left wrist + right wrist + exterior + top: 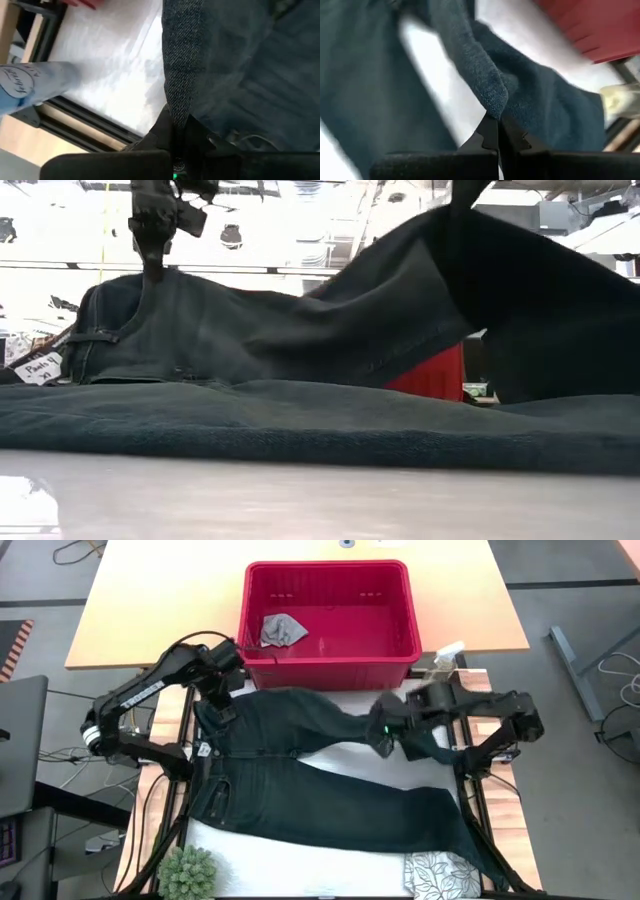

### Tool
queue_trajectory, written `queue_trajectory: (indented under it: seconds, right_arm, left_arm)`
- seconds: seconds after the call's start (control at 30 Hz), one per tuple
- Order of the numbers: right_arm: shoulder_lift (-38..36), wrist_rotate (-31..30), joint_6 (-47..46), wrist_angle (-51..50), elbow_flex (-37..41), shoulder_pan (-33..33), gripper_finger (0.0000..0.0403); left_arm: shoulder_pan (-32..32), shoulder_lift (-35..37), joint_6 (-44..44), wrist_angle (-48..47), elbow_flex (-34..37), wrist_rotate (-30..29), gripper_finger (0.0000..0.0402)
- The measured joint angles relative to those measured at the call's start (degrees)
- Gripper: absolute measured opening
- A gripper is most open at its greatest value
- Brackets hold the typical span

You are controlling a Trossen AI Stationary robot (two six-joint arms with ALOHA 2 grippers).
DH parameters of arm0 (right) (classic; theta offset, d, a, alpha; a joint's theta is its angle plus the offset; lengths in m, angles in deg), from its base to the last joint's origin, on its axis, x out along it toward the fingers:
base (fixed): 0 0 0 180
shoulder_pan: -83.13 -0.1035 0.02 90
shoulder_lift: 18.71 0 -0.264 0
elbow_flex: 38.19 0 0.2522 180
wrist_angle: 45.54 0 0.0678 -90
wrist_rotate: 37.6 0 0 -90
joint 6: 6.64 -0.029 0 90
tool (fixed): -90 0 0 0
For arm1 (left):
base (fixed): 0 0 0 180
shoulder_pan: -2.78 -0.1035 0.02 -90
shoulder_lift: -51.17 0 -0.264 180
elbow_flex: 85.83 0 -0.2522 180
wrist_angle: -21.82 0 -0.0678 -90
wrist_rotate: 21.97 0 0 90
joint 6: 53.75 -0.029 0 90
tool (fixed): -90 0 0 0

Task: Fold laundry
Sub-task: Fold the dark blue pants

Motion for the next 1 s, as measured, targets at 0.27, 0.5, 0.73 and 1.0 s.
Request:
queue_trajectory:
  seconds: [0.27, 0.5, 0.73, 1.0]
  right_arm:
    - [-0.02, 0.71, -13.45, 0.05, 0.02, -11.74, 0.0018]
    - [-0.02, 4.32, -26.08, 0.10, 0.02, -21.48, 0.0018]
    - [0.75, 7.75, -38.27, 0.14, 1.01, -30.67, 0.0018]
    - [1.05, 18.10, -48.74, 0.30, 10.19, -35.60, 0.0018]
  left_arm:
    - [7.44, 6.40, 8.33, -3.12, 0.68, 3.89, 0.0000]
    - [16.68, 9.07, 14.76, -3.55, 5.93, 5.08, 0.0000]
    - [25.93, 9.97, 21.35, -5.79, 8.07, 1.56, 0.0000]
    - [33.34, 10.68, 30.00, -4.95, 8.09, 10.08, 0.0000]
